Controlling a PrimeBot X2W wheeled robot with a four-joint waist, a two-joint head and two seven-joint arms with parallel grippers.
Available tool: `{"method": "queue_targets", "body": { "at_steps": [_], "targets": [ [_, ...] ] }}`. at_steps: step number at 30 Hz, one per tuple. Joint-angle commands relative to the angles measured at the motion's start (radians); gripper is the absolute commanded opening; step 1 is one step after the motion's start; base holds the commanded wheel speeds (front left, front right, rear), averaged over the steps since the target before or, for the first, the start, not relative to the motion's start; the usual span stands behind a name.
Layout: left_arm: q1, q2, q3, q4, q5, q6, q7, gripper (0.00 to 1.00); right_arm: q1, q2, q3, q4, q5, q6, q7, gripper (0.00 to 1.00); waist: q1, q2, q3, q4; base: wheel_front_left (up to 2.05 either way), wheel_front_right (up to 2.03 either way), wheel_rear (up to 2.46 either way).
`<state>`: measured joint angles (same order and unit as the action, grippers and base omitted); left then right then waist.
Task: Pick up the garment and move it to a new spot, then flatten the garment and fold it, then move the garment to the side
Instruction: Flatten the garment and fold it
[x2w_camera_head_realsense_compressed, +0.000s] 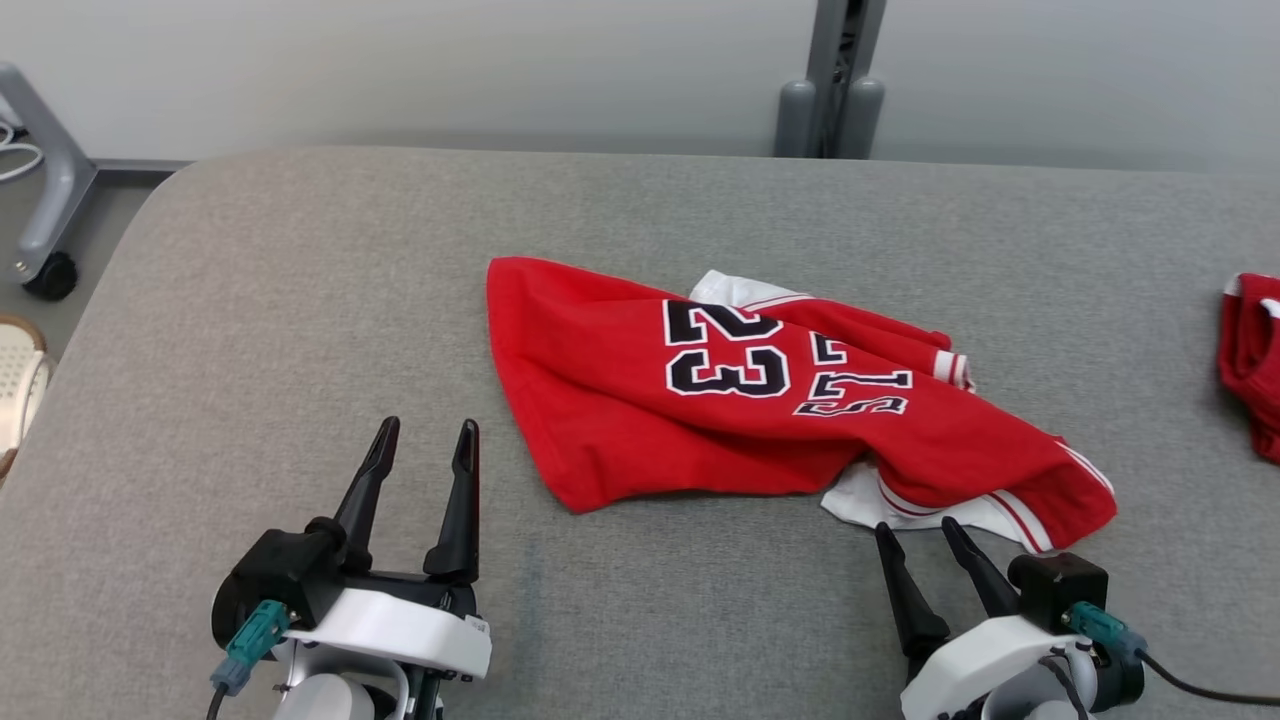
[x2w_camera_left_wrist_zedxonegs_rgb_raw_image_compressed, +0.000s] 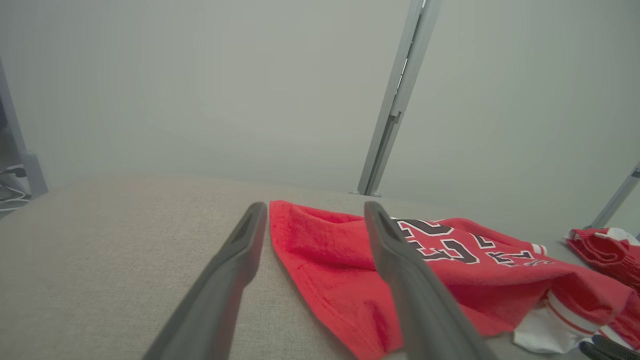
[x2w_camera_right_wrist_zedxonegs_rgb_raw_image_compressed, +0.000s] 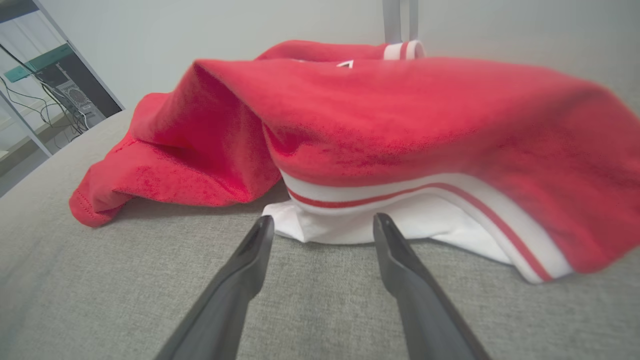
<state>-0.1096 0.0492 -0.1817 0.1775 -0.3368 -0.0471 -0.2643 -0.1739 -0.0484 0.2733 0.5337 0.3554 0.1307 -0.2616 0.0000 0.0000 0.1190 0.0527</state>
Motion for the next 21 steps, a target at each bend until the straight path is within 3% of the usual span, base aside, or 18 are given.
{"method": "queue_targets", "body": {
  "at_steps": [1, 8, 9, 10, 11, 21],
  "targets": [
    [-0.018, 0.003, -0.005, 0.004, -0.001, 0.003, 0.0, 1.0, -0.024, -0.005, 0.002, 0.028, 0.018, 0.0, -0.004, 1.0, 0.0, 0.0, 0.011, 0.02, 0.0, 0.0, 0.0],
    [-0.023, 0.003, -0.013, 0.007, 0.0, 0.004, 0.0, 1.0, -0.089, -0.005, -0.016, 0.135, 0.064, 0.0, -0.004, 1.0, 0.0, 0.0, 0.031, 0.071, 0.0, 0.0, 0.0],
    [-0.023, 0.003, -0.014, 0.007, 0.0, 0.003, 0.0, 1.0, -0.099, -0.005, -0.018, 0.144, 0.068, 0.0, -0.004, 0.9, 0.0, 0.0, 0.032, 0.077, 0.0, 0.0, 0.0],
    [-0.024, 0.003, -0.017, 0.007, -0.002, 0.004, 0.0, 1.0, -0.113, -0.005, -0.022, 0.16, 0.07, 0.0, -0.004, 0.06, 0.0, 0.0, 0.034, 0.084, 0.0, 0.0, 0.0],
    [-0.024, 0.003, -0.018, 0.007, -0.002, 0.005, 0.0, 1.0, -0.117, -0.005, -0.023, 0.169, 0.063, 0.0, -0.004, 0.0, 0.0, 0.0, 0.035, 0.087, 0.0, 0.0, 0.0],
    [-0.006, 0.003, -0.014, 0.01, -0.013, 0.015, 0.0, 1.0, -0.138, -0.006, -0.03, 0.192, 0.003, 0.0, -0.004, 0.0, 0.0, 0.0, 0.009, 0.074, 0.0, 0.0, 0.0]
  ]
}}
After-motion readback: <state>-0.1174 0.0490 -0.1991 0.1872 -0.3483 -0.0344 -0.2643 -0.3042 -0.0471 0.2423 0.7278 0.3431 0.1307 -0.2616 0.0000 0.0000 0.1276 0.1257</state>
